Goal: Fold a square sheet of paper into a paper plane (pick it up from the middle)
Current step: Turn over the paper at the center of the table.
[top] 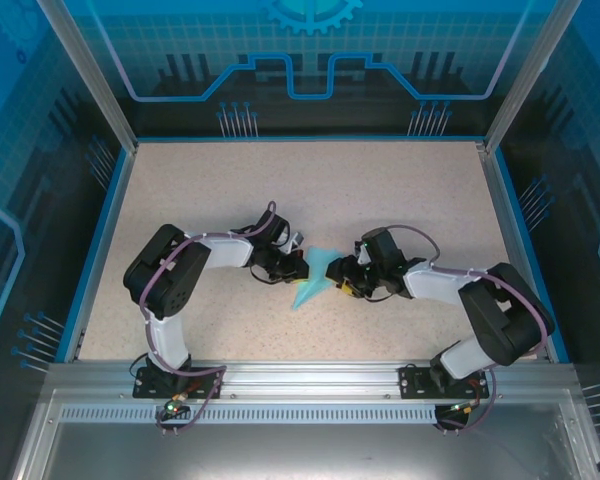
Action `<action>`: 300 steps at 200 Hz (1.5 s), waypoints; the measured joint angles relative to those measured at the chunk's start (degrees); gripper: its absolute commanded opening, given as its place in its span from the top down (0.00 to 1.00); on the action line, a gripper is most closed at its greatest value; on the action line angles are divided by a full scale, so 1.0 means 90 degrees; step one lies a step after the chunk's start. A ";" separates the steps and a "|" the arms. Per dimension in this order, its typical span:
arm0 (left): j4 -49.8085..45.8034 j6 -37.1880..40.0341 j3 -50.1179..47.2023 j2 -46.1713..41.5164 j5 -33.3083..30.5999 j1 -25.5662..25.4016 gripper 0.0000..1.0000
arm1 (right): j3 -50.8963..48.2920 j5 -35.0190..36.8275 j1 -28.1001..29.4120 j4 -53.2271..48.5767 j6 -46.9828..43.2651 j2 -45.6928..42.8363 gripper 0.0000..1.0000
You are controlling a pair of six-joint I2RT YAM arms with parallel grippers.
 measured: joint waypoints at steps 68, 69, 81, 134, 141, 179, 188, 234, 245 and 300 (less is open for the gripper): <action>0.0073 -0.0036 -0.0129 -0.0102 0.0525 0.0007 0.95 | 0.0002 0.0017 0.0306 0.0253 0.0381 0.0461 0.53; 0.0073 -0.0036 -0.0131 -0.0102 0.0527 0.0007 0.95 | 0.0002 0.0015 0.0306 0.0260 0.0381 0.0461 0.53; 0.0078 -0.0041 -0.0177 -0.0102 0.0573 0.0007 0.95 | 0.0007 0.0017 0.0308 0.0410 0.0427 0.0512 0.56; 0.0073 -0.0061 -0.0323 -0.0107 0.0665 0.0007 0.95 | 0.0175 0.0070 0.0330 0.0913 0.0532 0.0891 0.60; 0.0073 -0.0061 -0.0323 -0.0107 0.0670 0.0007 0.95 | 0.0226 0.0075 0.0330 0.0947 0.0532 0.0945 0.61; 0.0078 -0.0083 -0.0323 -0.0112 0.0736 0.0007 0.96 | 0.0471 0.0070 0.0330 0.1086 0.0597 0.1258 0.64; 0.0078 -0.0114 -0.0325 -0.0121 0.0746 0.0010 0.96 | 0.0505 0.0090 0.0330 0.1098 0.0595 0.1290 0.66; 0.0199 -0.0185 -0.0544 -0.0277 0.0804 0.0012 0.96 | 0.0673 0.0066 0.0330 0.1163 0.0452 0.1545 0.80; 0.0214 -0.0189 -0.0566 -0.0294 0.0804 0.0012 0.96 | 0.0736 0.0063 0.0330 0.1161 0.0321 0.1610 0.83; 0.0240 -0.0321 -0.0823 -0.0947 0.0636 0.0012 0.89 | 0.1018 0.0005 0.0330 0.0787 -0.0372 0.1562 0.95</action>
